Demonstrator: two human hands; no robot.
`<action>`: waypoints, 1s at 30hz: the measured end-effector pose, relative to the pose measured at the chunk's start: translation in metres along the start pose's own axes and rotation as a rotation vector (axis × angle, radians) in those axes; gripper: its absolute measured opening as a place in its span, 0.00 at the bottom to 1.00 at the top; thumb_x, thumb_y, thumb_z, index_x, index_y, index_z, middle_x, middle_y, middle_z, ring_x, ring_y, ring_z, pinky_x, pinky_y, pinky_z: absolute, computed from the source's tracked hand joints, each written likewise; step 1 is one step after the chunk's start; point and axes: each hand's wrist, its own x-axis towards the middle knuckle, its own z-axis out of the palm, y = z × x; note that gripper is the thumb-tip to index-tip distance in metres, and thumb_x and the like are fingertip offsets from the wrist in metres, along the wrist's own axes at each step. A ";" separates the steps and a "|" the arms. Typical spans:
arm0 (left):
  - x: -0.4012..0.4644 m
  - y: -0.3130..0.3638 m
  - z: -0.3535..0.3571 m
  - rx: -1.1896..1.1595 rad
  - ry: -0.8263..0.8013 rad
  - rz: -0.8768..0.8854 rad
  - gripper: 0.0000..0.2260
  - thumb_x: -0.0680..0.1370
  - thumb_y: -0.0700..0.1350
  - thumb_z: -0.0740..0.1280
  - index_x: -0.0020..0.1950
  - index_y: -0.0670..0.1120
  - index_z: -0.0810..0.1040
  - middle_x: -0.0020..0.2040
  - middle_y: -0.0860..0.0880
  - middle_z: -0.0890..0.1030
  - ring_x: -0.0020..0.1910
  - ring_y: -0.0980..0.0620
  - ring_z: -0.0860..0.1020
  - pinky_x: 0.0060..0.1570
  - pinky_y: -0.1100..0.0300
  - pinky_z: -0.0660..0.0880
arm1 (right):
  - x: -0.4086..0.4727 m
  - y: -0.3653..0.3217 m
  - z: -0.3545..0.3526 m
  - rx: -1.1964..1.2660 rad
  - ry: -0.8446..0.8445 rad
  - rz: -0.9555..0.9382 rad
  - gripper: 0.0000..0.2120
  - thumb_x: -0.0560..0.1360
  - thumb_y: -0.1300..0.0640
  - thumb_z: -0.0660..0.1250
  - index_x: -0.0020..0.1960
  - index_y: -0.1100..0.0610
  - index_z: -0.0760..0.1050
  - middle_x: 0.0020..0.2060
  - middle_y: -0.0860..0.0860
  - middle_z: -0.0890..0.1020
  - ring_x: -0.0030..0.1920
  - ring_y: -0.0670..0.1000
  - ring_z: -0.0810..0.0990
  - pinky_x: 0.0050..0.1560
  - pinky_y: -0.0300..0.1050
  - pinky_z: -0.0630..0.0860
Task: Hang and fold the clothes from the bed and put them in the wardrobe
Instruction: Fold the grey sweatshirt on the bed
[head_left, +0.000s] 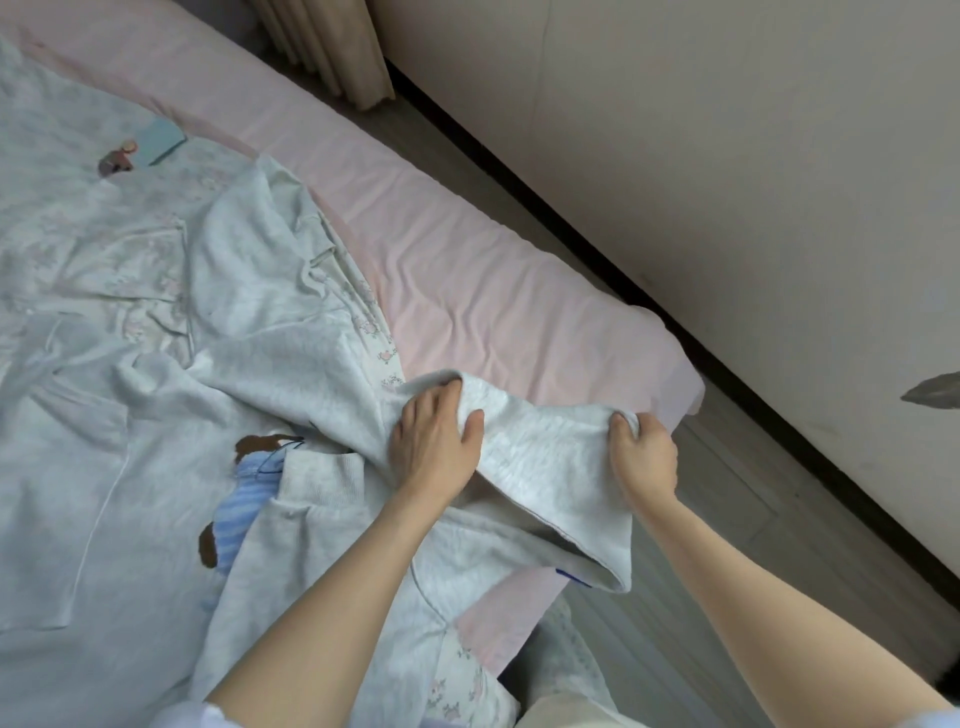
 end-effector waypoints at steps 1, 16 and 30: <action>0.004 -0.001 0.002 0.004 -0.049 0.015 0.22 0.79 0.52 0.59 0.73 0.50 0.63 0.72 0.50 0.67 0.71 0.48 0.63 0.67 0.50 0.63 | 0.002 0.006 0.002 0.023 0.017 0.101 0.12 0.79 0.54 0.56 0.43 0.61 0.70 0.37 0.53 0.74 0.40 0.55 0.72 0.39 0.45 0.66; 0.018 0.003 0.026 -0.464 -0.416 -0.172 0.33 0.77 0.47 0.66 0.77 0.47 0.53 0.70 0.51 0.66 0.66 0.50 0.70 0.65 0.57 0.66 | 0.003 0.049 0.015 0.239 -0.256 0.287 0.31 0.77 0.50 0.62 0.75 0.56 0.53 0.71 0.57 0.65 0.67 0.57 0.68 0.64 0.54 0.71; 0.064 0.074 -0.001 -0.352 -0.284 0.122 0.16 0.79 0.41 0.60 0.66 0.49 0.73 0.60 0.52 0.78 0.56 0.51 0.77 0.60 0.57 0.70 | 0.005 0.026 -0.003 -0.049 -0.073 0.069 0.18 0.79 0.53 0.57 0.66 0.58 0.68 0.58 0.57 0.77 0.53 0.54 0.77 0.53 0.48 0.74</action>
